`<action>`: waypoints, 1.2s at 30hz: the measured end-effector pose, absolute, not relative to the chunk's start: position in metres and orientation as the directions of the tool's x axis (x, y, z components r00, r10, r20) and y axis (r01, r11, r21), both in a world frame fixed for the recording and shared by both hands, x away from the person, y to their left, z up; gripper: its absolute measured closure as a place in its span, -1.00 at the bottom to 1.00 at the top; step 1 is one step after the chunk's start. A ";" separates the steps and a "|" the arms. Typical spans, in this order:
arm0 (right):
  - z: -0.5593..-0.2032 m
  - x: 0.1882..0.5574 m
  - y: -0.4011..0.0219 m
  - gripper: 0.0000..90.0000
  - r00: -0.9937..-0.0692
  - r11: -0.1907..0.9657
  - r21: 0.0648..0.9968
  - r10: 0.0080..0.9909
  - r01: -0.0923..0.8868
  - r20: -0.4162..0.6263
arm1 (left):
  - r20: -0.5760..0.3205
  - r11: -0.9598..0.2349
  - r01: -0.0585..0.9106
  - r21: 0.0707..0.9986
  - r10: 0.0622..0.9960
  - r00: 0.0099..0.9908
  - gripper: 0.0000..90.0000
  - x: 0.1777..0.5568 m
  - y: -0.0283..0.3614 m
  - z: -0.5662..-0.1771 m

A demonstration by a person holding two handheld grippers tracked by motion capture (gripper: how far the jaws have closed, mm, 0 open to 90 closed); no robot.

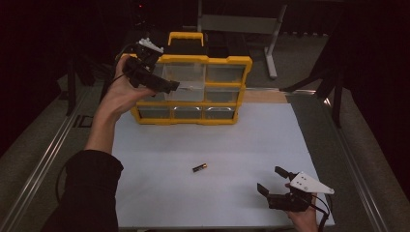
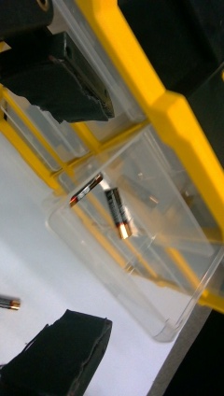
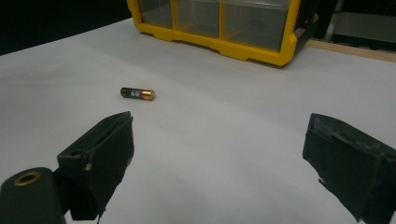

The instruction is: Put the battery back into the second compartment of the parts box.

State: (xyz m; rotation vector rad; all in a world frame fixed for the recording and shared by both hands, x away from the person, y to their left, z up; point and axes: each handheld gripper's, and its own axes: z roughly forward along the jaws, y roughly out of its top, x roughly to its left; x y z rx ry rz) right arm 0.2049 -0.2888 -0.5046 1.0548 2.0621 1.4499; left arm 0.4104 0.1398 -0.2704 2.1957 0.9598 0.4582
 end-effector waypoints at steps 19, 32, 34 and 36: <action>-0.505 0.205 -0.289 -0.82 -0.633 0.181 0.921 0.770 0.345 0.086 | 0.078 -0.556 0.491 0.671 0.711 0.699 -0.92 0.384 0.144 -0.320; -0.505 0.205 -0.288 -0.82 -0.634 0.181 0.921 0.769 0.344 0.086 | 0.061 -0.595 0.471 0.652 0.660 0.749 -0.89 0.371 0.130 -0.359; -0.505 0.205 -0.288 -0.82 -0.634 0.179 0.921 0.769 0.346 0.089 | 0.051 -0.596 0.467 0.653 0.650 0.758 -0.87 0.369 0.129 -0.365; -0.505 0.205 -0.288 -0.82 -0.634 0.182 0.921 0.768 0.344 0.085 | 0.040 -0.598 0.468 0.651 0.642 0.766 -0.86 0.369 0.128 -0.372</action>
